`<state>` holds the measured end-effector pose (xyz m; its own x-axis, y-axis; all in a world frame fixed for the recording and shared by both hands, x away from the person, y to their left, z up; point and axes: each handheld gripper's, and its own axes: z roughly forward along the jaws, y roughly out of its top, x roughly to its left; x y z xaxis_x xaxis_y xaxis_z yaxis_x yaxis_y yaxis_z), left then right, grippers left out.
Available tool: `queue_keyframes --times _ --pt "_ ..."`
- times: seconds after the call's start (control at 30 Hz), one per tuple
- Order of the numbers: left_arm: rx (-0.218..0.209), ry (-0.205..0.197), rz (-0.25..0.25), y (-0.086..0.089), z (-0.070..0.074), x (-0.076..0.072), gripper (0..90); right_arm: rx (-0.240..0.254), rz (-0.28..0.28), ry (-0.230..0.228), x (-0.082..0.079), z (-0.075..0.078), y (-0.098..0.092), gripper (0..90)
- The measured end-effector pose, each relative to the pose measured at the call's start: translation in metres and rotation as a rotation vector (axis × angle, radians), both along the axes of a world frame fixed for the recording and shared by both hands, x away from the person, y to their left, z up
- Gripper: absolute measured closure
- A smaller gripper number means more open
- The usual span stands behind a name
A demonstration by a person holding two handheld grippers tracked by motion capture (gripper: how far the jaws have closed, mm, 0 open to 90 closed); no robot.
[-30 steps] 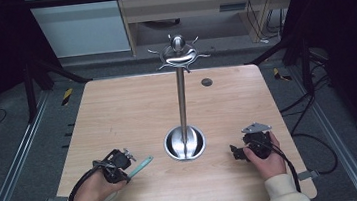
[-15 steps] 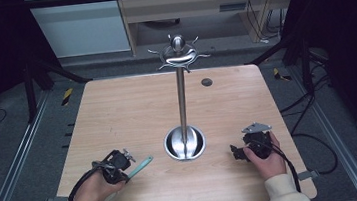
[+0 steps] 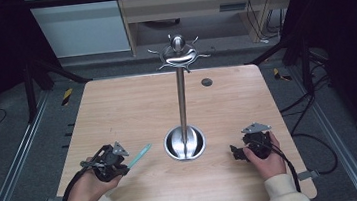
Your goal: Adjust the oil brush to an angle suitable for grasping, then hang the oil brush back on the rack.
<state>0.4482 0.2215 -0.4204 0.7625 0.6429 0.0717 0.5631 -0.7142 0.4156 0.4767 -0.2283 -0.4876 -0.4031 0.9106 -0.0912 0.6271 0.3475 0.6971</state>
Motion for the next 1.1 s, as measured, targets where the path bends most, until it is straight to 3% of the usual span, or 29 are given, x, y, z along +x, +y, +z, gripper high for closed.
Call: queue_keyframes --times 0.4,0.47,0.87,1.1 --pt "-0.103 -0.085 0.011 0.005 0.019 -0.008 81.9 -0.002 -0.001 0.003 0.001 -0.001 0.000 8.1" --pt "-0.145 -0.108 0.013 0.005 0.025 -0.009 81.9 -0.002 0.000 0.006 0.001 -0.002 0.001 8.1" --pt "-0.218 -0.219 0.027 0.004 0.049 -0.013 81.9 -0.002 -0.002 0.007 0.001 -0.002 0.001 8.1" --pt "-0.255 -0.260 0.037 0.004 0.059 -0.015 81.9 -0.001 -0.001 0.011 0.000 -0.002 0.001 8.1"
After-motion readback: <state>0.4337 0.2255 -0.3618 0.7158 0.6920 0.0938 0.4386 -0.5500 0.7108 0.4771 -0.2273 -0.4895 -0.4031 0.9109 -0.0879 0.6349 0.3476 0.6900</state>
